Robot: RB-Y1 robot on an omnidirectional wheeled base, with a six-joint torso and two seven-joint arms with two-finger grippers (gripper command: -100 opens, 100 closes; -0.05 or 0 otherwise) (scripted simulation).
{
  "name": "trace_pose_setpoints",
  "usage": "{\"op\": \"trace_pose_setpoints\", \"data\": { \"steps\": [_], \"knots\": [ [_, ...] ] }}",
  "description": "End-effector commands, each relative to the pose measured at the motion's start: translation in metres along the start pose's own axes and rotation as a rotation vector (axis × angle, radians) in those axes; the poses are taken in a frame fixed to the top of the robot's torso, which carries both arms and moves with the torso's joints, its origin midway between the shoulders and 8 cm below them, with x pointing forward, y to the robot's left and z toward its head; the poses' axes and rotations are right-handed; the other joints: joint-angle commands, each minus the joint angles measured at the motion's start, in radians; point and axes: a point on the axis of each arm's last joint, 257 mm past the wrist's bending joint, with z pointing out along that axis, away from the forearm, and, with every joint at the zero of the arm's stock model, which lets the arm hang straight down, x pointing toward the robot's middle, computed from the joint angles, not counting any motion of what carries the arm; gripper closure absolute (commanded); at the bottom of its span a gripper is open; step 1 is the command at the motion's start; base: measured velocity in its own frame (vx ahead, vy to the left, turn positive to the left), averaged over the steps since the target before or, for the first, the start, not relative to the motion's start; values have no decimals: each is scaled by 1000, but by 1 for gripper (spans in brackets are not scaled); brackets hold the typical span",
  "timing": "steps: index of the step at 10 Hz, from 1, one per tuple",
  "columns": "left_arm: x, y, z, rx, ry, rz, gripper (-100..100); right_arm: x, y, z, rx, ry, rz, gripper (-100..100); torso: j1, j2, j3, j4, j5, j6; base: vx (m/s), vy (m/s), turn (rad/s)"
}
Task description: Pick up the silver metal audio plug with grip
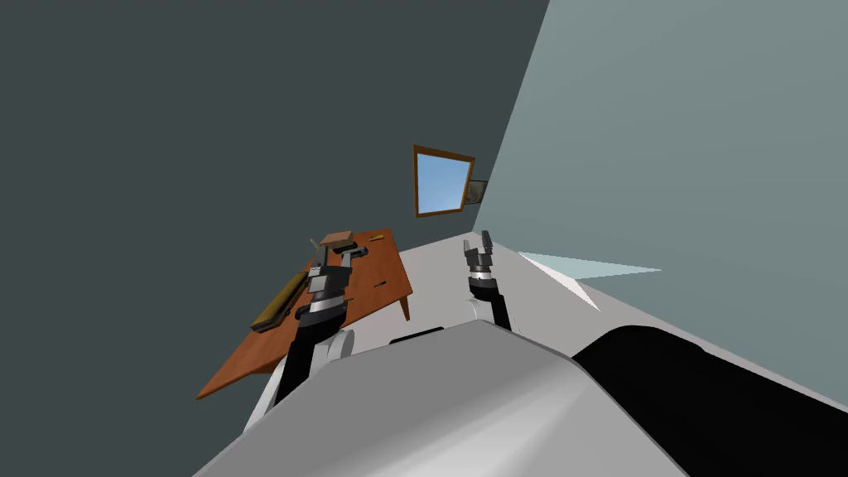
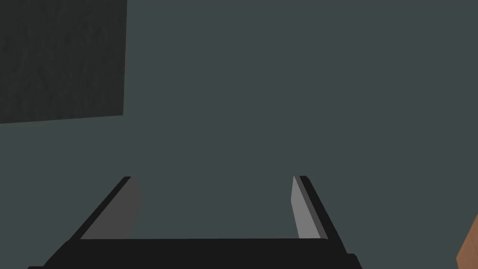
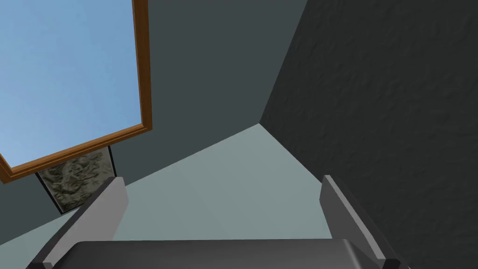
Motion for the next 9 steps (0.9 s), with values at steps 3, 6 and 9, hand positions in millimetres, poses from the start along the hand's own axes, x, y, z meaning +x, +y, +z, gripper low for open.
{"op": "trace_pose_setpoints", "data": {
  "steps": [3,6,9],
  "knots": [
    [-3,32,-3,-87,52,31,-100,0,0,0,0,0,0,0,-3,2,1,0,-1,0,-32,-57,-48],
    [-14,71,-7,-193,75,58,-100,0,0,0,0,0,0,0,-6,2,1,0,-1,0,-35,-92,-61],
    [-37,119,-16,-327,79,92,-100,0,0,0,0,0,0,0,-7,3,2,1,-1,0,-41,-104,-92]
  ]
}}
